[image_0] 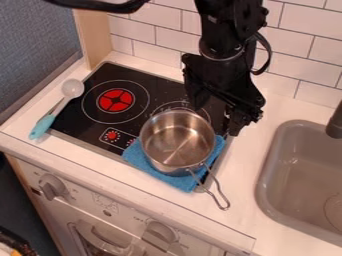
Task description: Move the sushi to the bottom middle of the two burners
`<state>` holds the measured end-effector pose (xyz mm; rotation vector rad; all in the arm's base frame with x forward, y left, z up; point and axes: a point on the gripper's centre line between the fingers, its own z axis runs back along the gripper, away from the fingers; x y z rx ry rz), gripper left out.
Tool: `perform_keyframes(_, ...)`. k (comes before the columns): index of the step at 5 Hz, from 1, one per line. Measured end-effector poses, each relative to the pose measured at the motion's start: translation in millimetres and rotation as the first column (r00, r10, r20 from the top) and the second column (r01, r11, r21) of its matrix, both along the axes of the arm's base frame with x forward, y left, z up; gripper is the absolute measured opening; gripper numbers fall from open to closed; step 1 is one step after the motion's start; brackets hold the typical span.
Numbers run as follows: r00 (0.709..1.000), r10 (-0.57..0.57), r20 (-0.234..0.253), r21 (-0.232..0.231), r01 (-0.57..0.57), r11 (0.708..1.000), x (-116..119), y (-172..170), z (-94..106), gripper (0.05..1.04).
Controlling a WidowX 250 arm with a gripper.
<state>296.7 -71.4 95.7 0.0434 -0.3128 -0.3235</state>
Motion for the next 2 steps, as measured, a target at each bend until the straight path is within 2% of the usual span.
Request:
perform_keyframes(1,1.0,-0.001,-0.025,0.007,0.002,1.0,-1.3,-0.1,-7.8,1.001)
perform_keyframes(2,1.0,0.017,-0.008,0.007,-0.017,1.0,8.6,9.3,-2.7,1.001)
